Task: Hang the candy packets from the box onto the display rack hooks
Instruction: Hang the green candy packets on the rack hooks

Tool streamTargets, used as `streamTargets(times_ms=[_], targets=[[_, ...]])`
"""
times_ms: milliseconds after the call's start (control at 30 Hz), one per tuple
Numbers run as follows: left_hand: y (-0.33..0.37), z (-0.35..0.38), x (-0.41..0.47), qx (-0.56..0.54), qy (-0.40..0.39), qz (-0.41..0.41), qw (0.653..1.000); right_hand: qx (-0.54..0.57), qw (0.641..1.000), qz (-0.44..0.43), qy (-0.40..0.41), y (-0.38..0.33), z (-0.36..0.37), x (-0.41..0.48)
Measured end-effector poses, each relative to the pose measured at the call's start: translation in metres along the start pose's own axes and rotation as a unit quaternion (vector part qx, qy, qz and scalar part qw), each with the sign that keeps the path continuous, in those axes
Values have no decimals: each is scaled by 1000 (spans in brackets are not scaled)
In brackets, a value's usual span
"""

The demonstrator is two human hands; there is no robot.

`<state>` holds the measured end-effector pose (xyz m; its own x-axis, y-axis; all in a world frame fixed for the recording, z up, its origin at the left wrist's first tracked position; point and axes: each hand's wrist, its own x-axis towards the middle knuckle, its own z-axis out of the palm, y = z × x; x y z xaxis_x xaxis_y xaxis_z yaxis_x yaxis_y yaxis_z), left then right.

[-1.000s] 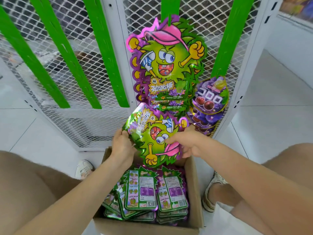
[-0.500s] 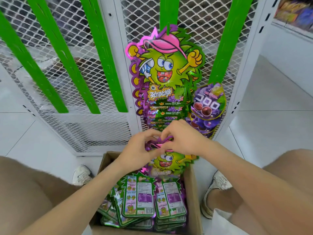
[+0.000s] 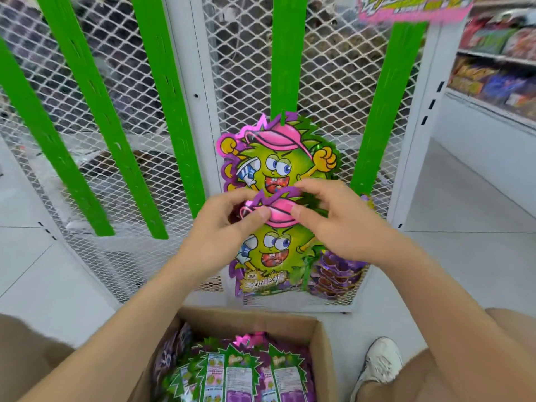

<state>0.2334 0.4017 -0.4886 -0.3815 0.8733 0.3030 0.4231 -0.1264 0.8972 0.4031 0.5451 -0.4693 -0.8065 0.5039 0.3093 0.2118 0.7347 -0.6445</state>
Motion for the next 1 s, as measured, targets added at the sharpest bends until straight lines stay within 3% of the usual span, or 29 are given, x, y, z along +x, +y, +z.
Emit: streamTargets(times_ms=[133, 200, 300, 767, 1000], targets=[[40, -9, 47, 69, 79, 74, 992, 51, 984, -18, 170, -21, -26, 30], [61, -13, 72, 70, 99, 71, 990, 83, 963, -24, 256, -34, -41, 46], [84, -15, 102, 30, 114, 62, 991, 61, 948, -33, 310, -44, -57, 70], [105, -25, 141, -140, 69, -96, 983, 52, 943, -10, 328, -60, -70, 119], [107, -25, 132, -86, 18, -117, 989, 59, 951, 13, 305, -55, -66, 111]])
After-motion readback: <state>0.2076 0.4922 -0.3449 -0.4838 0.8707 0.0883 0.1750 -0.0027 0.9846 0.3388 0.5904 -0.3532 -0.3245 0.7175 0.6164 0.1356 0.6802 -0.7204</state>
